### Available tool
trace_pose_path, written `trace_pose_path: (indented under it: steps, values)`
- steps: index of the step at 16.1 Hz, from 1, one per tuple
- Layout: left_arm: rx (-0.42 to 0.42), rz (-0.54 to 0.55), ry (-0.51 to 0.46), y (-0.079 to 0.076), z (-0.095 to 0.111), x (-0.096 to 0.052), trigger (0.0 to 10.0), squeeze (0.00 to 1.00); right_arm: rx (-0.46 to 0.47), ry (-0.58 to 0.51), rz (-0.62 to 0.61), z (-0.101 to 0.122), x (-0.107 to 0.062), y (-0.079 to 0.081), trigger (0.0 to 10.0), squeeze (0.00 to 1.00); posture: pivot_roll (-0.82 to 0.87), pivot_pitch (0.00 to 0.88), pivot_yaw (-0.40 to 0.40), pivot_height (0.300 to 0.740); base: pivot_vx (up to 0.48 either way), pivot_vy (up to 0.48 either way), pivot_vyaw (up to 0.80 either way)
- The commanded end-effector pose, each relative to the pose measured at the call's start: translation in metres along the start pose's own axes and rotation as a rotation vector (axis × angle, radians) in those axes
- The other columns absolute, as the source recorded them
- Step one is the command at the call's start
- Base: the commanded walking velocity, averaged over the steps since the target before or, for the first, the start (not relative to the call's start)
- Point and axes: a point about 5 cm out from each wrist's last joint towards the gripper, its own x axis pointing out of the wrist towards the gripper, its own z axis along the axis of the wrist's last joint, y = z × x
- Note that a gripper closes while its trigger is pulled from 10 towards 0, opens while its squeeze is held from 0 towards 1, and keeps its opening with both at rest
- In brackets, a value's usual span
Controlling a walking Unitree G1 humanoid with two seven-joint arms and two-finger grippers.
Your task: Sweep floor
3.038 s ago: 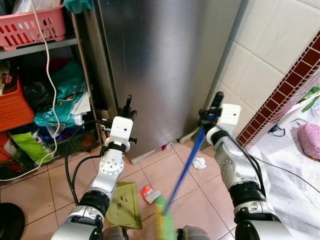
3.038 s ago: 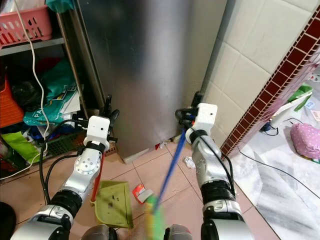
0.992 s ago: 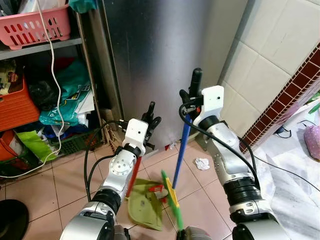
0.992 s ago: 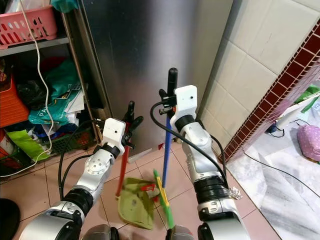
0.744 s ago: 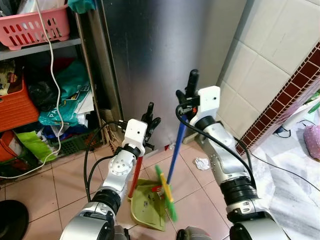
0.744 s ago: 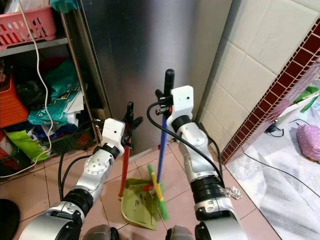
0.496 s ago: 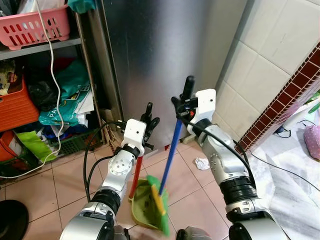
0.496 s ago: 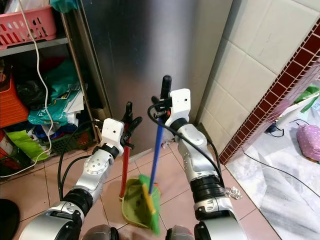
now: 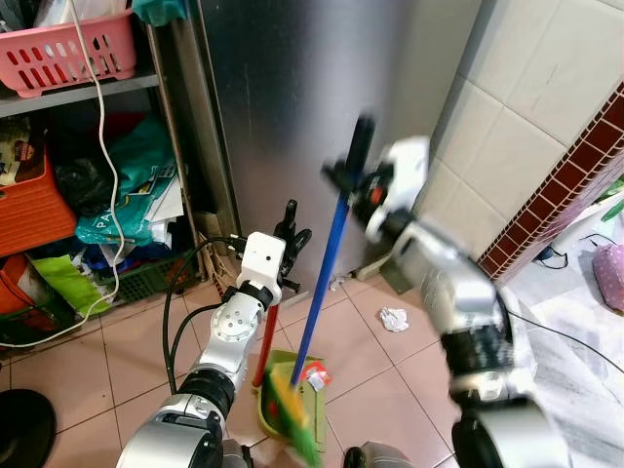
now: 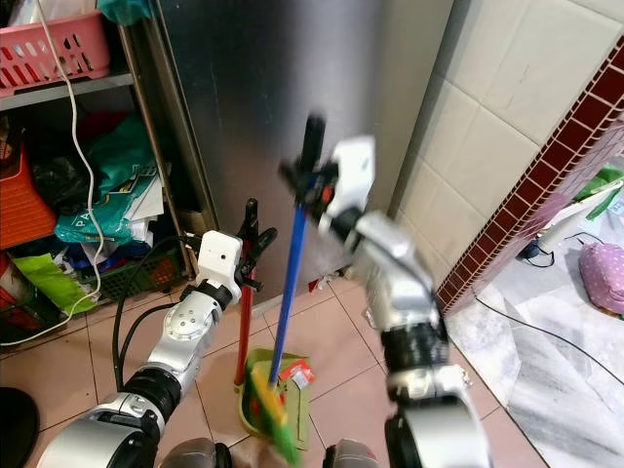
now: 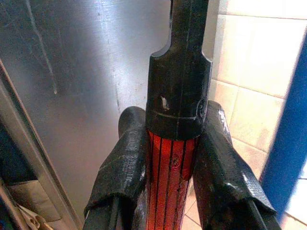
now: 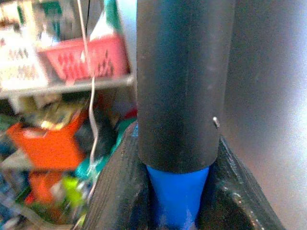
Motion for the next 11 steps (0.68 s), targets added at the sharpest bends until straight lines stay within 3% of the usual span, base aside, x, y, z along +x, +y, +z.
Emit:
trace_pose_path:
  steps: [1,3,5,8,11]
  values:
    - [-0.016,-0.028,0.043,-0.009,-0.007,-0.002,10.0,0.0,-0.134,-0.148,-0.02,0.037,0.003,-0.005,10.0,0.0,-0.11,0.014,-0.017,0.74,0.0,0.0,0.0]
    - [-0.023,-0.051,0.045,-0.011,-0.007,-0.002,10.0,0.0,-0.252,-0.211,-0.064,0.056,0.003,-0.011,10.0,0.0,-0.11,0.014,-0.015,0.74,0.0,0.0,0.0]
    - [-0.045,-0.095,0.034,-0.014,-0.005,-0.002,10.0,0.0,-0.292,-0.215,-0.099,0.057,0.002,-0.015,10.0,0.0,-0.11,0.015,-0.013,0.74,0.0,0.0,0.0]
    - [-0.028,-0.156,0.02,-0.02,-0.003,-0.005,10.0,0.0,-0.35,-0.161,-0.156,0.039,-0.002,-0.023,10.0,0.0,-0.1,0.02,-0.013,0.74,0.0,0.0,0.0]
    - [0.008,-0.14,0.005,-0.017,-0.001,-0.01,10.0,0.0,-0.394,-0.114,-0.188,0.021,-0.007,-0.025,10.0,0.0,-0.09,0.023,-0.012,0.74,0.0,0.0,0.0]
